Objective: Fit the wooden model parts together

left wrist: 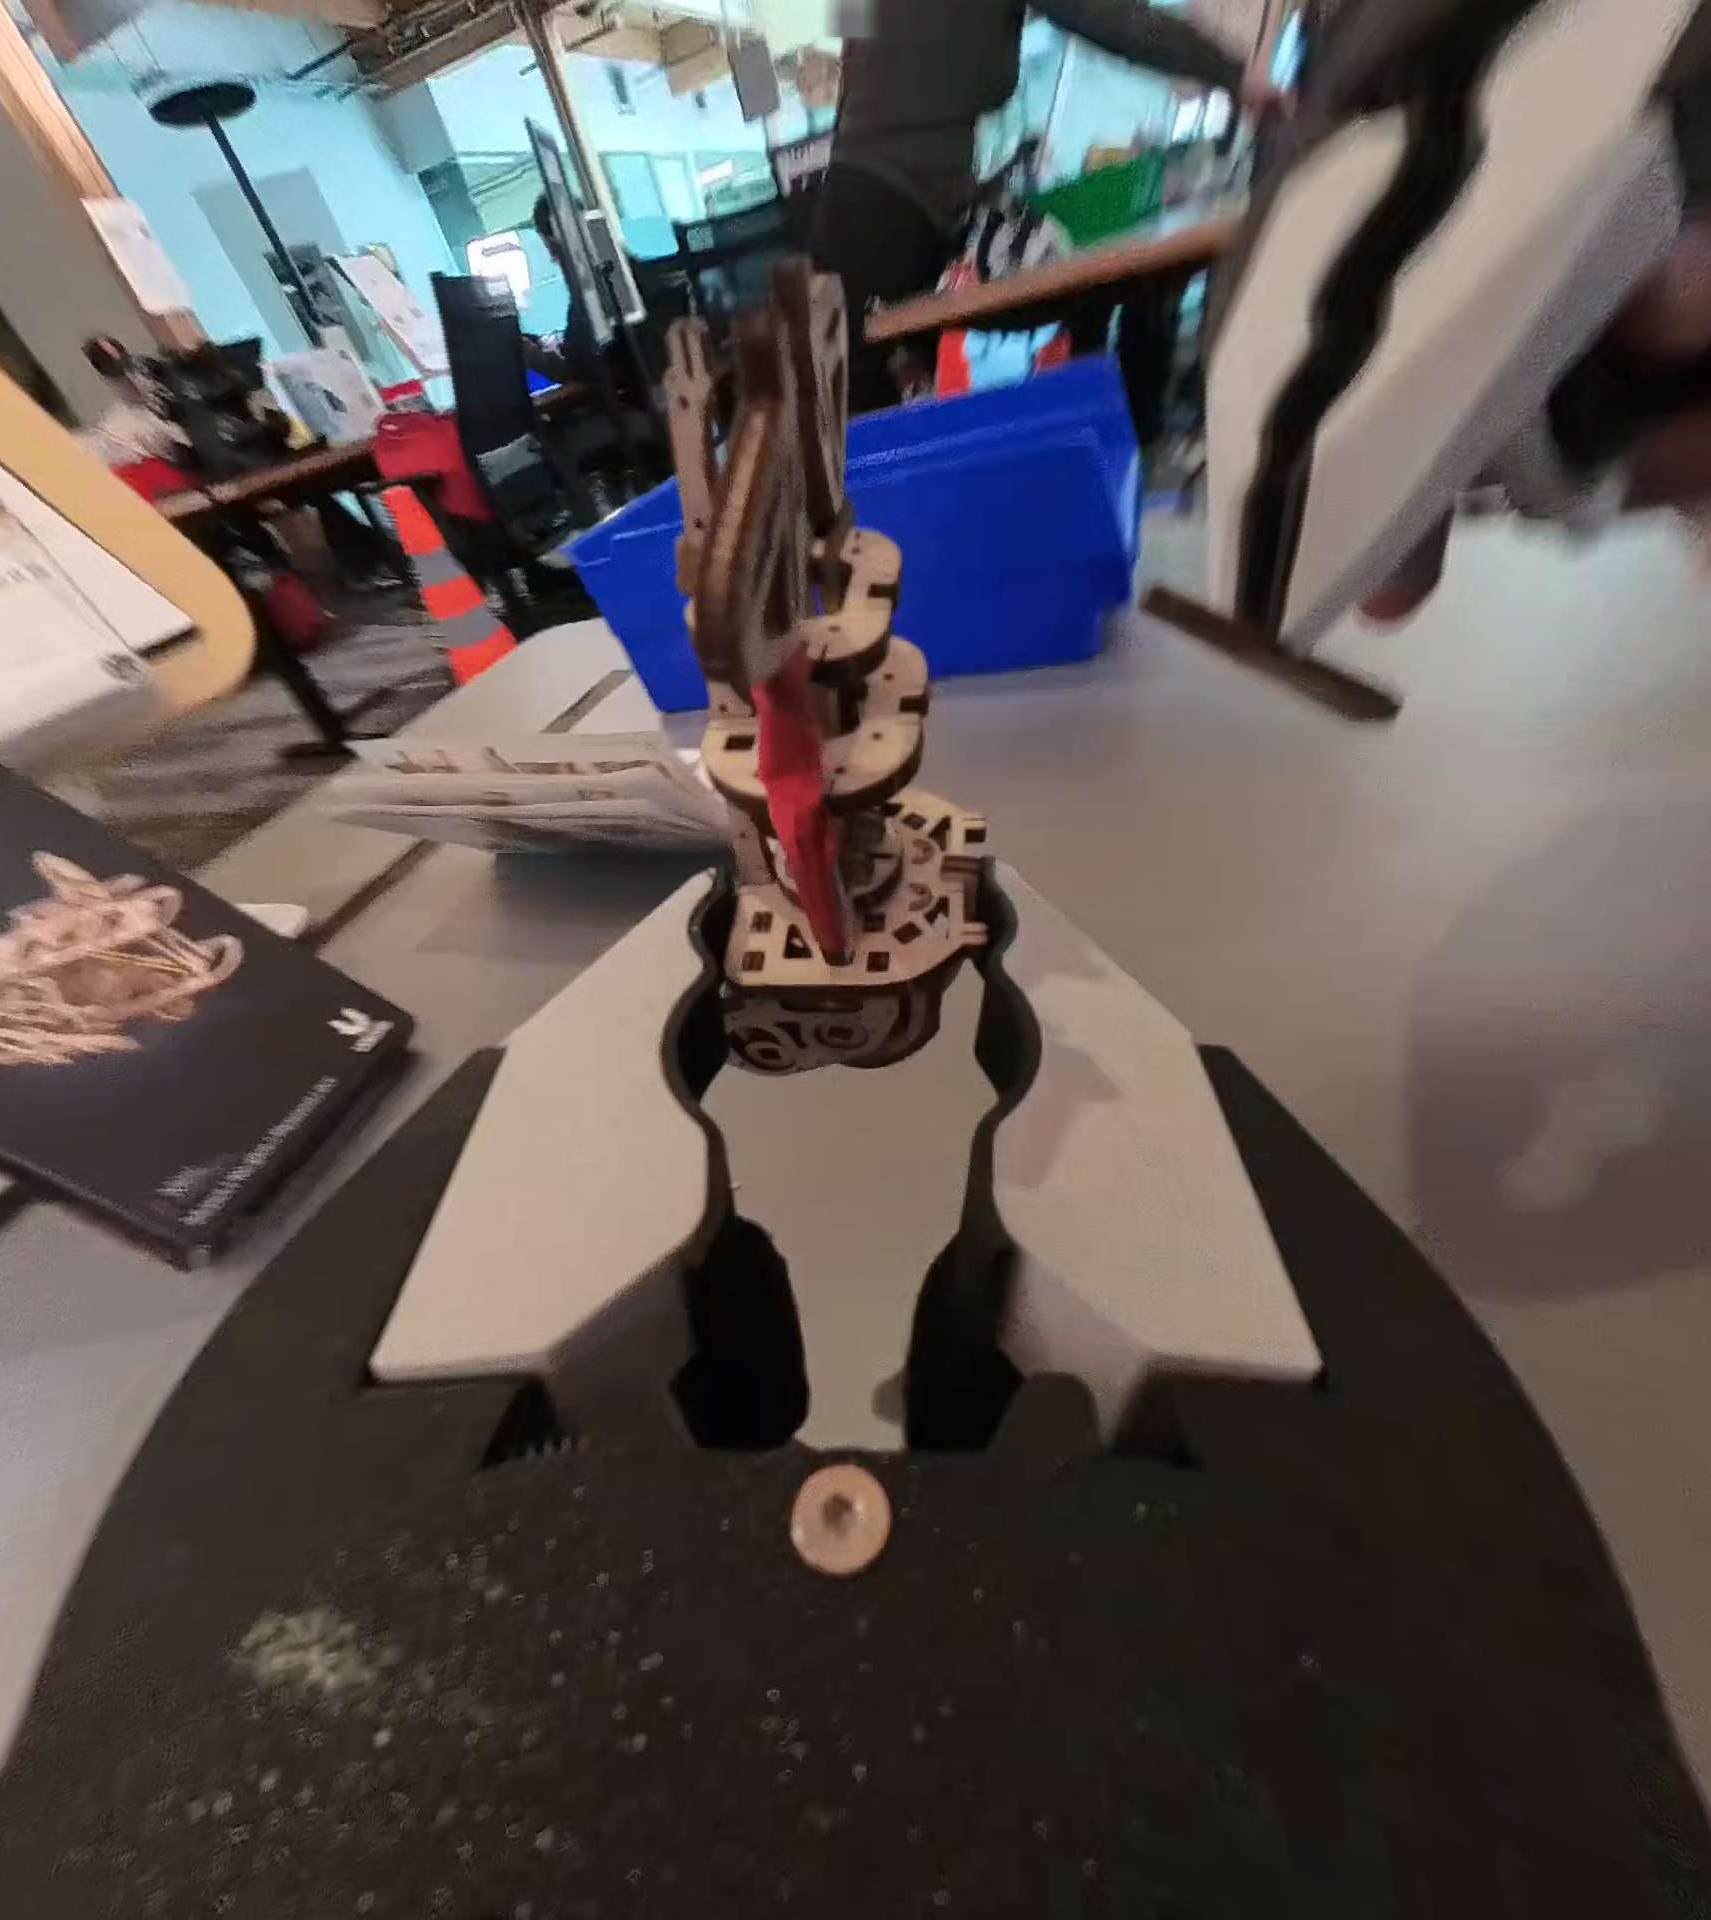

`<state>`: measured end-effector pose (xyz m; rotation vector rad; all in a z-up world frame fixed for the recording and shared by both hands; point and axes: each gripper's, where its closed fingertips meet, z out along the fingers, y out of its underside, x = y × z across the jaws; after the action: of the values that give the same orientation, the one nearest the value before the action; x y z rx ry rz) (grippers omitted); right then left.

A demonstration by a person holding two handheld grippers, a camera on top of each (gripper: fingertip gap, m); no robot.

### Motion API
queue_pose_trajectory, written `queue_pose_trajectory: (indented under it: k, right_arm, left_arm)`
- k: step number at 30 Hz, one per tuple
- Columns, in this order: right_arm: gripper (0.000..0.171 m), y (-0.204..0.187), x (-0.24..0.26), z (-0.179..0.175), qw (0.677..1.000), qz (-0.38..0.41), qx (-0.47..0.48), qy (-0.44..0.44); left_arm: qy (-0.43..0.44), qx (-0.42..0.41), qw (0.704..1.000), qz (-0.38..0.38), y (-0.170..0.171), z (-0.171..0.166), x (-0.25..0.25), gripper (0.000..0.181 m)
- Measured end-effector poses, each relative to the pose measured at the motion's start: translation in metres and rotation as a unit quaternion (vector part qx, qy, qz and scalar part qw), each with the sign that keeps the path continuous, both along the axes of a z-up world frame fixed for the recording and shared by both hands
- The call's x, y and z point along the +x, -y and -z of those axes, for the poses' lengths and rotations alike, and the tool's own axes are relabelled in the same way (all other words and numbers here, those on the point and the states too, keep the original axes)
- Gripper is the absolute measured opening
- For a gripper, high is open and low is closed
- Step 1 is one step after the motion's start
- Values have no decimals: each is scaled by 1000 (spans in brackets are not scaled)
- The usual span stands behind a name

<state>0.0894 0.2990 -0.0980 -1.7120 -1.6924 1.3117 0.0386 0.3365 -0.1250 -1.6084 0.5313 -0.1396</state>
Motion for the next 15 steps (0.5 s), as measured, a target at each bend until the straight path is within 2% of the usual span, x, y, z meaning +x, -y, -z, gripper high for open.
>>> queue_pose_trajectory:
  k: [3, 6, 8, 11, 15]
  right_arm:
    - [2, -7, -20, -7, 998, 46, 43, -20]
    - [2, -6, -39, -20, 996, 55, 75, 5]
    - [3, -10, -45, -27, 993, 63, 95, 32]
    - [2, -12, -47, -35, 990, 59, 104, 69]
    - [3, -21, -46, -26, 972, 36, 166, 160]
  left_arm:
    - [142, -35, 987, 72, 6, -13, 6, 43]
    - [233, -68, 960, 137, 14, -20, 12, 43]
    - [257, -84, 949, 161, 16, -21, 15, 43]
    - [261, -90, 948, 161, 15, -19, 14, 43]
    - [258, -98, 949, 155, 13, -17, 14, 43]
